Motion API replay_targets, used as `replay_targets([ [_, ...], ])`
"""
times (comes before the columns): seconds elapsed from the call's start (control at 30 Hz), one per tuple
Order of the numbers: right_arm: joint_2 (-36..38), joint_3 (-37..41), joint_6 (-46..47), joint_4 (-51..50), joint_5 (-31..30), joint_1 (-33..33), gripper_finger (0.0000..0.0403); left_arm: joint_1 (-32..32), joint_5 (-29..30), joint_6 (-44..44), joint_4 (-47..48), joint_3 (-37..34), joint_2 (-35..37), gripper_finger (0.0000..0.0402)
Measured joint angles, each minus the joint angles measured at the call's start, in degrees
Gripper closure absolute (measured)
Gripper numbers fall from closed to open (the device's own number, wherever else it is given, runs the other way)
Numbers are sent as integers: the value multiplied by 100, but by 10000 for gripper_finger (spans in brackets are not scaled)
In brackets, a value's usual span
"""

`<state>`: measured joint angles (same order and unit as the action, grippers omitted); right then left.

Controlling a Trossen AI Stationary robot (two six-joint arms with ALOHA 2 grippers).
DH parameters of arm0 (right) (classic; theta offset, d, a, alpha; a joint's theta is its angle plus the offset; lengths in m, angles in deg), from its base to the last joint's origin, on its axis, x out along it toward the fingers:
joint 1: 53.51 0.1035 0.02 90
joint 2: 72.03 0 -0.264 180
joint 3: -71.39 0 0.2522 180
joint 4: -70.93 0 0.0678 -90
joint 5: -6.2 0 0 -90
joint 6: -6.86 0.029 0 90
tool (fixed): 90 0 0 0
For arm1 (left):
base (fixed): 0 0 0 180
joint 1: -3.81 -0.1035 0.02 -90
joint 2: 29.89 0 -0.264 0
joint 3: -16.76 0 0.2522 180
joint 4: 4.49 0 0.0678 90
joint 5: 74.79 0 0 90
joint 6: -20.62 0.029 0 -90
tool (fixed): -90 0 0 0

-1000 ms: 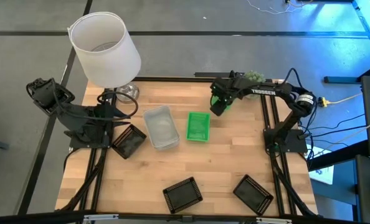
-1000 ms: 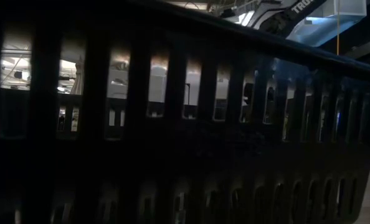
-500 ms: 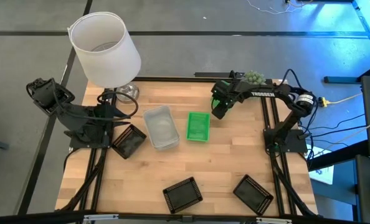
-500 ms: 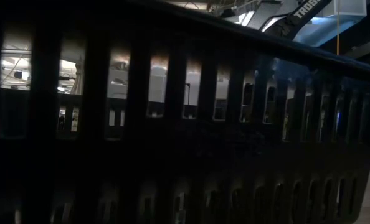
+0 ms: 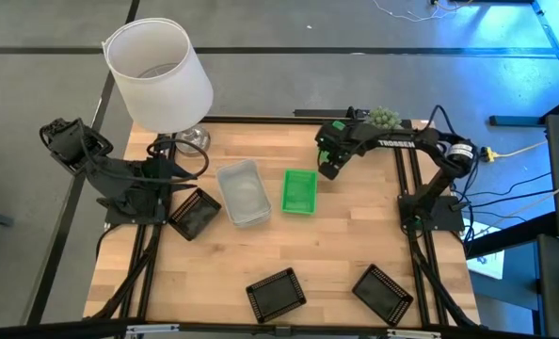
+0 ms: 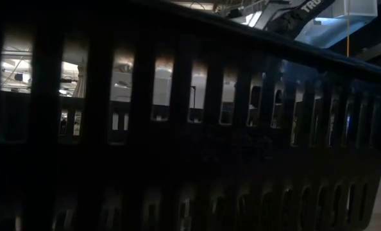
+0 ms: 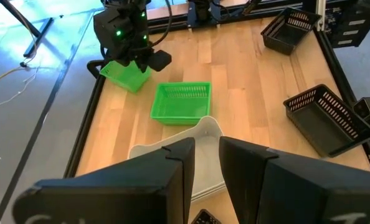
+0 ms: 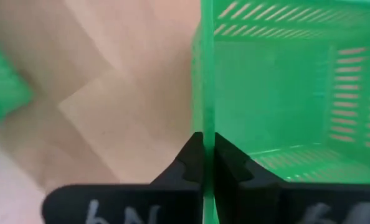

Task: Stack baskets by color
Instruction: Stack the top green bin into the bottom green bin

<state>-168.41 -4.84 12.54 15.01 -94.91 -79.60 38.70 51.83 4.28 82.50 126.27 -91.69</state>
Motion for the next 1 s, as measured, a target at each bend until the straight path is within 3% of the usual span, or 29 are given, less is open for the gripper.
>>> replay_targets([
  [0.13, 0, -432, -5, -425, -53, 337, 397, 0, -2, -7, 107, 0, 0, 335],
  [0.3, 0, -1080, 150, -987, -542, 826, 397, 0, -2, -8, 110, 0, 0, 335],
  [0.7, 4, -2631, 433, -1566, -585, 2455, 399, 0, 373, 35, 116, 0, 0, 335],
  [1.0, -12, -2835, 456, -1538, -560, 3932, 399, 2, 867, -13, 115, 0, 0, 335],
])
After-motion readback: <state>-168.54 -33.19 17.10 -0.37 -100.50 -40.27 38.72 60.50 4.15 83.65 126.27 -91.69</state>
